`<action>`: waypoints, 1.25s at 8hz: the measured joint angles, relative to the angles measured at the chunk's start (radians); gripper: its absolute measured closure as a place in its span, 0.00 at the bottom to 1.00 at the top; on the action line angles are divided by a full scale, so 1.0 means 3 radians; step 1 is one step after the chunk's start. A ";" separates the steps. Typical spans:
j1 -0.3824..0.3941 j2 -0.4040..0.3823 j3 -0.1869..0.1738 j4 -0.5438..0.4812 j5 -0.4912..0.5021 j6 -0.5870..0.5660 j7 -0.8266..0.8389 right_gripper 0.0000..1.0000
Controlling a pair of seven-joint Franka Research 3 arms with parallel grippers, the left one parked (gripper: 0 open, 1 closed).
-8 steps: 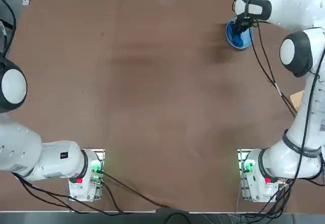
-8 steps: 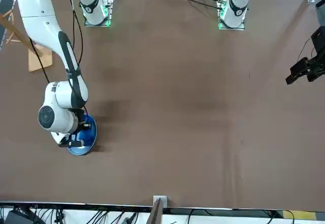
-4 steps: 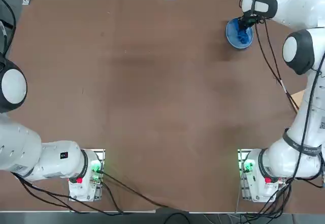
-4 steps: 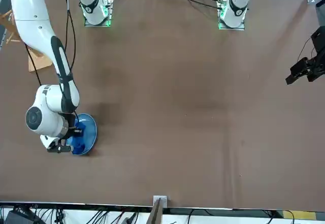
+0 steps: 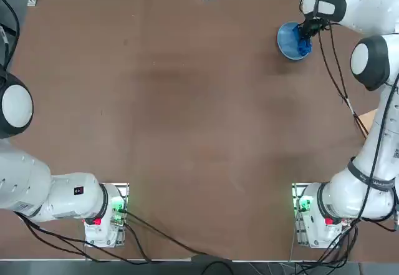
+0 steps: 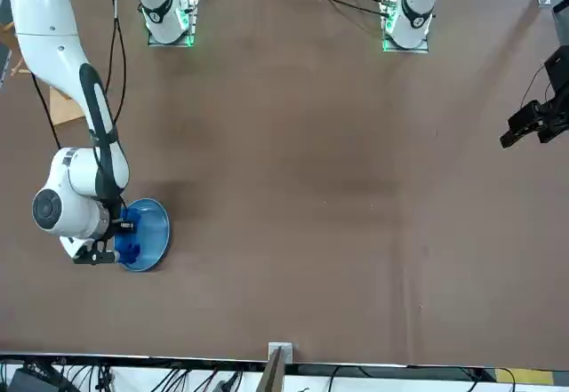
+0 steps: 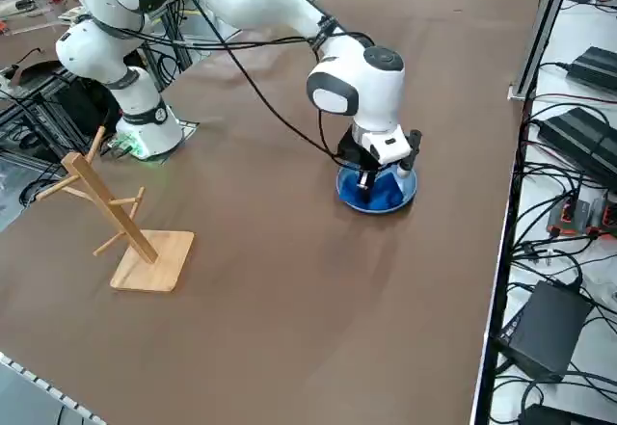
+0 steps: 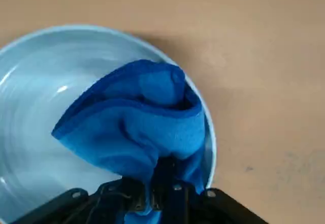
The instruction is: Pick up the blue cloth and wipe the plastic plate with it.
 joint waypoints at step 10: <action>0.0339 0.0060 -0.0004 0.0088 -0.0030 0.0151 0.0672 0.94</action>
